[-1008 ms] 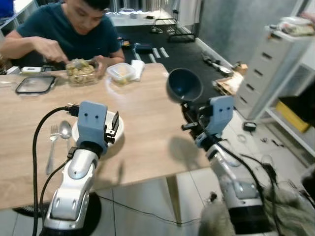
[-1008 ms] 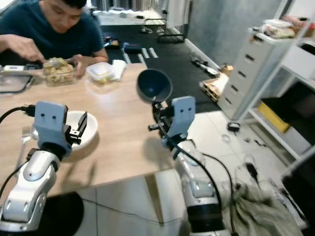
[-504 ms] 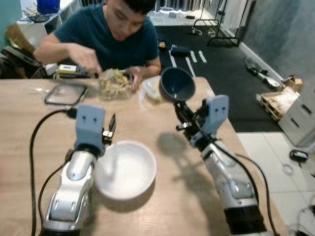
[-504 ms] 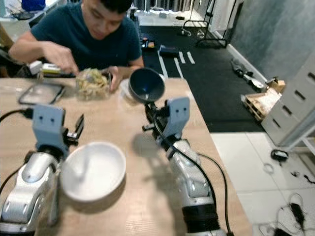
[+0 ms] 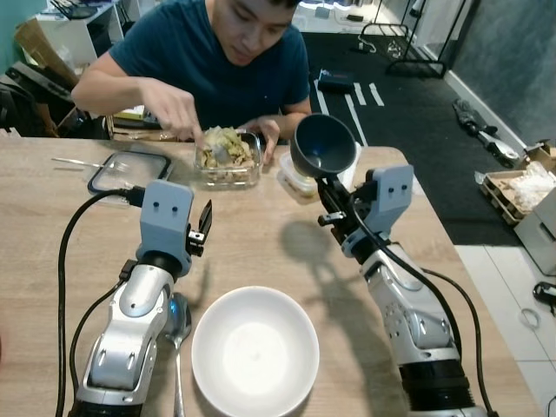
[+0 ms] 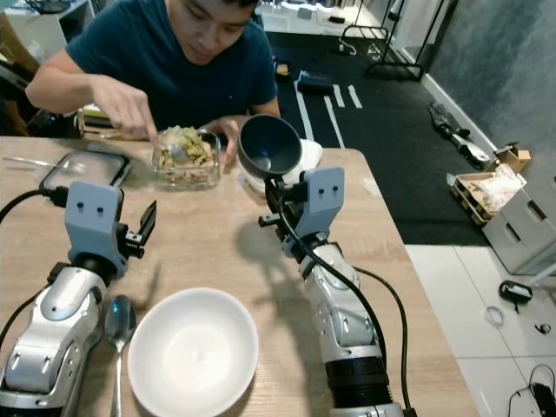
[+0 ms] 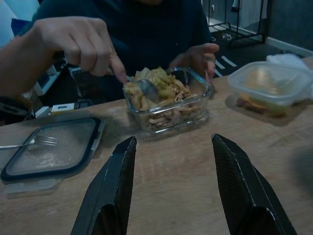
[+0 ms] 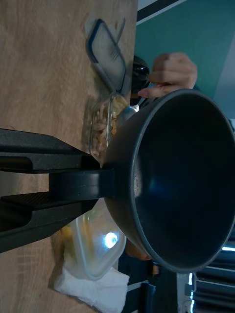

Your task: Setting the table

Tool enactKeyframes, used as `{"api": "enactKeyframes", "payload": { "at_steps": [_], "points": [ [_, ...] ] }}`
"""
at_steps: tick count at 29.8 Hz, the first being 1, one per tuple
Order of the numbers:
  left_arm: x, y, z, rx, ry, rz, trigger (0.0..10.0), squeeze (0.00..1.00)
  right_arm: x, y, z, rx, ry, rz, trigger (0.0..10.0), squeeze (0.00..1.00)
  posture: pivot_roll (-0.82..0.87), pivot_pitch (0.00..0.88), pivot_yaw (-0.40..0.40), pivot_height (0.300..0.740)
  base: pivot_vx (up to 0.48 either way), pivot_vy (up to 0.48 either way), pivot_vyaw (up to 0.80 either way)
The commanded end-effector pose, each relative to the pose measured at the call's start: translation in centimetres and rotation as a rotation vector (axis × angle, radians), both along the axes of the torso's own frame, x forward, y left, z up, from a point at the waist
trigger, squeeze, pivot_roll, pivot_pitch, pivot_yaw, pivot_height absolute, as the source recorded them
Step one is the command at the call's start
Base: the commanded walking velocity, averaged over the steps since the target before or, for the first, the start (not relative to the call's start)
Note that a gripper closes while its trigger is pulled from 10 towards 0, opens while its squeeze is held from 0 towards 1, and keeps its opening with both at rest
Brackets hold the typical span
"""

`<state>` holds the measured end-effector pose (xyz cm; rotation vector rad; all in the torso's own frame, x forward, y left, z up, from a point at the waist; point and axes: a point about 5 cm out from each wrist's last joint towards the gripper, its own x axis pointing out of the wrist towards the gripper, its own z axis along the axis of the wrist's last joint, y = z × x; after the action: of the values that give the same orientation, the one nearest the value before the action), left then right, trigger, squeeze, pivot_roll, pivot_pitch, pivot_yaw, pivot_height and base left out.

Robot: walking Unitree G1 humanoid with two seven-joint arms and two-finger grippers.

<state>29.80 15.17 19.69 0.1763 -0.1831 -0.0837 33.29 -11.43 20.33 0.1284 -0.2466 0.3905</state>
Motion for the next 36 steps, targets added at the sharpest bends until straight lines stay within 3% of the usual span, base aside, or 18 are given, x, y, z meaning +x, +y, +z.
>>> {"api": "enactKeyframes", "payload": {
  "at_steps": [1, 16, 23, 29, 31, 32, 36],
  "points": [
    [-0.2, -0.1, -0.3, -0.004, 0.018, -0.011, 10.0, 0.0, -0.1, -0.2, -0.1, 0.003, -0.002, -0.008, 10.0, 0.0, 0.07, 0.0, 0.058, 0.74, 0.0, 0.0, 0.0],
    [-0.4, 0.0, -0.6, 0.007, 0.044, -0.037, 10.0, 0.0, 0.2, -0.4, -0.2, -0.047, -0.004, -0.052, 10.0, 0.0, 0.08, 0.0, 0.06, 0.74, 0.0, 0.0, 0.0],
    [-1.9, 0.8, -0.8, -0.012, 0.08, -0.12, 10.0, 0.0, 1.6, -2.0, -0.1, -0.099, 0.018, -0.183, 10.0, 0.0, 0.09, 0.0, 0.06, 0.74, 0.0, 0.0, 0.0],
    [-2.7, 1.8, -0.7, -0.023, 0.07, -0.077, 10.0, 0.0, 2.7, -2.2, 0.0, -0.122, 0.045, -0.229, 10.0, 0.0, 0.12, 0.0, 0.049, 0.74, 0.0, 0.0, 0.0],
    [-3.7, 2.5, -1.2, -0.018, 0.082, -0.03, 10.0, 0.0, 3.9, -0.7, 0.4, -0.168, 0.055, -0.156, 10.0, 0.0, 0.15, 0.0, 0.032, 0.74, 0.0, 0.0, 0.0],
    [-3.7, 2.5, -1.2, -0.018, 0.082, -0.03, 10.0, 0.0, 3.9, -0.7, 0.4, -0.168, 0.055, -0.156, 10.0, 0.0, 0.15, 0.0, 0.032, 0.74, 0.0, 0.0, 0.0],
    [-4.8, 2.5, -1.7, -0.009, 0.103, -0.011, 10.0, 0.0, 5.0, 2.8, 0.7, -0.211, 0.08, 0.025, 10.0, 0.0, 0.19, 0.0, 0.003, 0.74, 0.0, 0.0, 0.0]
  ]
}}
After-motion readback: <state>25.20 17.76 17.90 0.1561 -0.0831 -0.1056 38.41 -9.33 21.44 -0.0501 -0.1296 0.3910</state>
